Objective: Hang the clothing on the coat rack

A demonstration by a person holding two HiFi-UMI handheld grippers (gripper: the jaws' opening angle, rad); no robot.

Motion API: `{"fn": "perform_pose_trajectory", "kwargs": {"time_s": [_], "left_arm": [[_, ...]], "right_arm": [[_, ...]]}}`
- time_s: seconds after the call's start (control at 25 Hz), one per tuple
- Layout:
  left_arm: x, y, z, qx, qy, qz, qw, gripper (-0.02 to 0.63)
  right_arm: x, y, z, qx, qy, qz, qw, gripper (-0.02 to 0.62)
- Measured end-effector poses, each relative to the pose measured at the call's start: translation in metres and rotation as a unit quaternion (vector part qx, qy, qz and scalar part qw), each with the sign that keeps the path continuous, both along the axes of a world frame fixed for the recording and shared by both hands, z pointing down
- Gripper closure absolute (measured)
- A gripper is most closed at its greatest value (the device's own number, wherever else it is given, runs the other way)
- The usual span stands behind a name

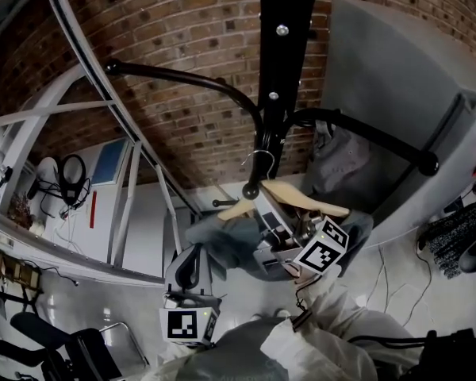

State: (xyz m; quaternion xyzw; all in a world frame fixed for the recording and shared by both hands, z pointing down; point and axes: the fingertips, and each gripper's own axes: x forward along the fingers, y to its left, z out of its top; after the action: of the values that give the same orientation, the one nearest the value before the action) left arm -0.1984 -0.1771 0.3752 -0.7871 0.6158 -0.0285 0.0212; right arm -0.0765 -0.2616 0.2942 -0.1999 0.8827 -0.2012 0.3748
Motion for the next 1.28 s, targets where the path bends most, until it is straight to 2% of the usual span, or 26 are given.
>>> {"fn": "perform_pose_trajectory", "kwargs": {"time_s": [0.24, 0.76, 1.28], "left_arm": [[-0.008, 0.004, 0.005, -0.007, -0.005, -0.016, 0.9998, 0.598], [-0.001, -0.001, 0.005, -0.004, 0.003, -0.011, 0.9999, 0.598], [0.001, -0.001, 0.019, -0.029, 0.000, -0.009, 0.9995, 0.598]], "right_arm": [[-0.003, -0.005, 0.004, -0.004, -0.008, -0.006, 1.000, 0.486], [-0.001, -0.010, 0.012, -0.013, -0.013, -0.013, 1.000, 0.486], [0.001, -0.012, 0.015, -0.011, -0.027, -0.023, 0.999, 0.486]]}}
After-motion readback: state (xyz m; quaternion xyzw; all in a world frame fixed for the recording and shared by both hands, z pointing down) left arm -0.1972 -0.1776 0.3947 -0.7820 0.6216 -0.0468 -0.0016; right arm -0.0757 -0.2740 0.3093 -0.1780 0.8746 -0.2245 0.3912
